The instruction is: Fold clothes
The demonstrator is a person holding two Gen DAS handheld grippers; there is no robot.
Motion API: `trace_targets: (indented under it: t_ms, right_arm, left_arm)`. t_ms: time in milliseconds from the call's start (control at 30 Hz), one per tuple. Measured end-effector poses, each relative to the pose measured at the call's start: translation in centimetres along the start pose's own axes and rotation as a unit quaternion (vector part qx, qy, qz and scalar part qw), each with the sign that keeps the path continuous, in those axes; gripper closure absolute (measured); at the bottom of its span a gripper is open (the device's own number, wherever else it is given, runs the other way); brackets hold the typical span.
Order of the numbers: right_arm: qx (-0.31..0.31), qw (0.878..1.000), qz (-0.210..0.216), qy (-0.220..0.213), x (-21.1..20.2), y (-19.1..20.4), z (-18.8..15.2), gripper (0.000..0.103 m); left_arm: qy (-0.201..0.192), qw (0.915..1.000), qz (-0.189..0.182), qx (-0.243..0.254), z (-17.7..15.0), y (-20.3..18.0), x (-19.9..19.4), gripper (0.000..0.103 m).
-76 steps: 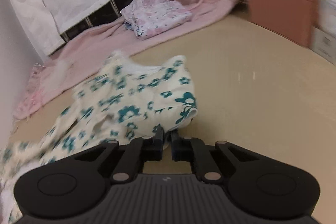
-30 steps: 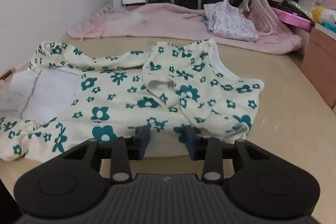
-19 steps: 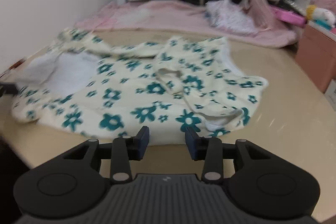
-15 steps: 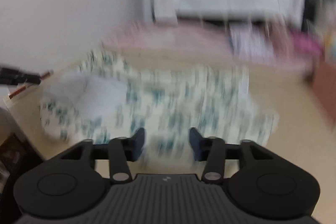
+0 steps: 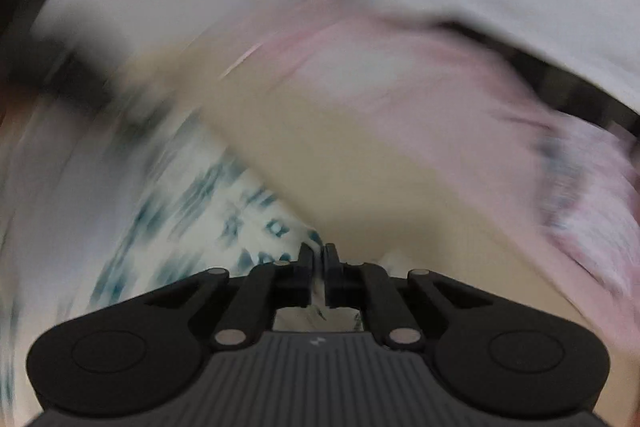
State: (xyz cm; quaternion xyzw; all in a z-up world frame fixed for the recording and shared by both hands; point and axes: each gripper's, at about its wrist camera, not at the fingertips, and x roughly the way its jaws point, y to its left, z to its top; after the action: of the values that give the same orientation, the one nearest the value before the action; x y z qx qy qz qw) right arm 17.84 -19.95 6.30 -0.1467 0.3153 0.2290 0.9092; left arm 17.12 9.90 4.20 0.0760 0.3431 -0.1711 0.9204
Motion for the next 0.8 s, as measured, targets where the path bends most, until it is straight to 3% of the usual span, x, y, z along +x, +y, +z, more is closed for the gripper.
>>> trace_targets:
  t_ms: [33,67,167,233,300,367,400,433,467,500,533,667,700,767,800]
  right_arm:
    - [0.011,0.999,-0.034,-0.012,0.3,-0.1,0.0,0.059]
    - [0.021,0.997,-0.068,-0.023,0.6,-0.2,0.0,0.053]
    - [-0.017,0.991,-0.133,-0.022,-0.2,0.7,-0.1,0.051]
    - [0.05,0.992,-0.117,-0.021,-2.2,-1.0,0.0,0.051]
    - [0.134,0.989,-0.055,0.006,-3.0,-2.8,-0.1,0.051]
    - [0.155,0.987,-0.015,0.029,-2.7,-2.2,-1.5,0.047]
    - [0.154,0.987,-0.011,0.038,-2.3,-1.5,-2.3,0.046]
    - [0.144,0.989,-0.016,0.042,-1.8,-0.9,-3.0,0.05]
    - [0.133,0.99,-0.022,0.046,-1.4,-0.2,-3.7,0.059]
    - [0.126,0.99,-0.041,0.048,-1.0,0.2,-4.4,0.098]
    - [0.138,0.987,-0.064,0.05,-0.8,0.2,-4.8,0.099]
    - [0.267,0.962,-0.056,-0.009,-4.5,-3.7,-6.4,0.099]
    - [0.271,0.961,-0.053,-0.017,-5.4,-3.8,-6.6,0.098]
    - [0.25,0.967,-0.035,-0.013,-6.4,-3.0,-6.4,0.082]
    - [0.233,0.972,-0.027,-0.009,-6.8,-2.2,-6.2,0.051]
  left_arm:
    - [-0.009,0.9998,0.018,0.004,-0.1,-0.5,-0.3,0.069]
    - [-0.018,0.9992,0.036,0.008,-0.2,-1.0,-0.5,0.069]
    - [-0.049,0.9954,0.081,0.015,-0.4,-2.3,-1.7,0.069]
    - [-0.078,0.9937,0.08,0.009,-0.1,-2.7,-3.5,0.055]
    - [-0.073,0.9946,0.072,0.021,0.0,-3.6,-3.3,0.05]
    - [-0.048,0.9954,0.075,0.036,-0.1,-4.7,-1.5,0.056]
    - [-0.036,0.995,0.086,0.035,-0.4,-5.1,-0.6,0.066]
    - [-0.024,0.9944,0.097,0.034,-0.7,-5.5,0.3,0.07]
    - [-0.017,0.9932,0.108,0.039,-1.1,-5.9,0.9,0.068]
    - [-0.011,0.9918,0.118,0.047,-1.4,-6.1,1.2,0.068]
    - [-0.003,0.9914,0.123,0.046,-1.7,-6.0,1.4,0.069]
    - [0.026,0.9924,0.119,0.017,-1.5,-5.1,1.0,0.068]
    - [0.023,0.9933,0.112,0.016,-1.0,-5.5,0.1,0.071]
    - [-0.001,0.9956,0.091,0.021,0.1,-7.0,-2.1,0.07]
    - [-0.013,0.9965,0.077,0.031,0.7,-8.0,-3.0,0.068]
